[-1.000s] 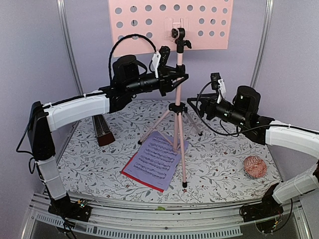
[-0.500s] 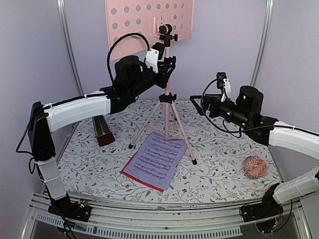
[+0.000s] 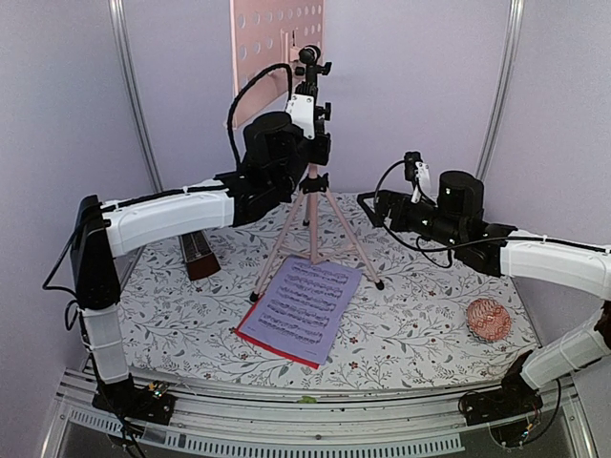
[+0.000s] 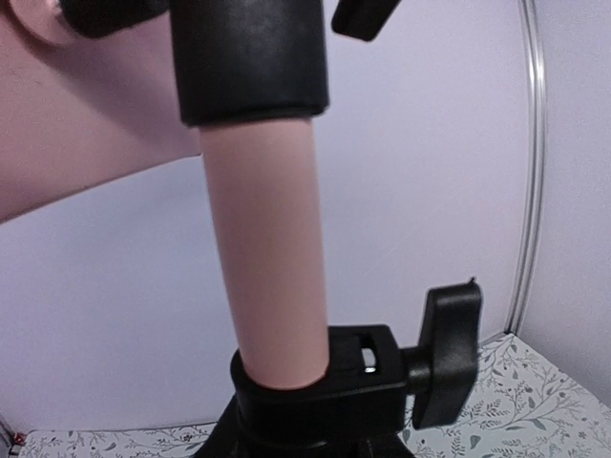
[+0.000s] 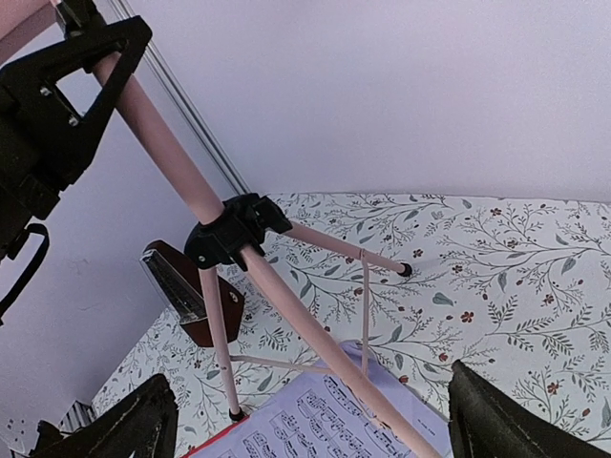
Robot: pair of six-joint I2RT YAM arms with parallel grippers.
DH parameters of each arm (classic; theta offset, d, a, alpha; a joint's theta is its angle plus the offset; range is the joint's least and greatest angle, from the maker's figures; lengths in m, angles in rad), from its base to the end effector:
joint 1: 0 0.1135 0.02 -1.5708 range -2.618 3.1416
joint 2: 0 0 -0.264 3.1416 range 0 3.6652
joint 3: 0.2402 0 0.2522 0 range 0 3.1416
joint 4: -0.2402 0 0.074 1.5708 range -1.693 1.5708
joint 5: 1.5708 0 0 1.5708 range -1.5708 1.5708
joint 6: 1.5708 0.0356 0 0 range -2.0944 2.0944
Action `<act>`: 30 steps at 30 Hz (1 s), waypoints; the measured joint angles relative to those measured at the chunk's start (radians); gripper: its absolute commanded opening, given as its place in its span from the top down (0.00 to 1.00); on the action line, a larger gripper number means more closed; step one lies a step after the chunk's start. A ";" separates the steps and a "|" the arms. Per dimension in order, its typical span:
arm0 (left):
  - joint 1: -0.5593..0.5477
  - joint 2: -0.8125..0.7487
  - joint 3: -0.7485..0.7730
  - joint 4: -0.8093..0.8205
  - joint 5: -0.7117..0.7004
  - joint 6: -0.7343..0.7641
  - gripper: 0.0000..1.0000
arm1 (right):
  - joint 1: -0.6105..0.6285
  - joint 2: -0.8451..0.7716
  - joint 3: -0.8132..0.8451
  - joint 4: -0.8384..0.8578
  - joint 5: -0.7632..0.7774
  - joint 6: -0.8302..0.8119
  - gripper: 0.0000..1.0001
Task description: Set up the instrument practice props
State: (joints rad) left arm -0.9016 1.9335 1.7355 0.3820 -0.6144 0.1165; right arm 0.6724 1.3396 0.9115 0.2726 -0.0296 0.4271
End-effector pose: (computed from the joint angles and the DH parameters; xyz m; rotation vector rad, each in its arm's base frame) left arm 0.3058 -0.3535 0.3898 0.2050 1.4096 -0.2225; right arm 0.2462 0.1974 0.3064 -0.2428 1.7835 0.8271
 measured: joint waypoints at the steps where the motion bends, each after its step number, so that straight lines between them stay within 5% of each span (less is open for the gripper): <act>1: -0.004 0.001 0.000 0.003 -0.013 0.003 0.73 | 0.000 0.003 0.000 -0.003 0.001 0.003 0.01; 5: -0.012 0.002 0.000 0.021 -0.045 0.023 0.44 | 0.000 0.005 0.001 -0.004 0.003 0.004 0.01; 12: -0.009 -0.039 -0.066 0.072 -0.052 0.030 0.11 | 0.000 0.011 0.007 -0.003 0.003 0.003 0.01; 30: -0.005 -0.346 -0.661 0.263 0.329 -0.006 0.06 | 0.000 0.046 0.007 0.092 0.028 -0.023 0.01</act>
State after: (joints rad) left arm -0.9070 1.5875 1.0740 0.6453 -0.2852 0.1108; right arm 0.6724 1.3853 0.9188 0.3645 -0.0017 0.4042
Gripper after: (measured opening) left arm 0.944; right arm 0.989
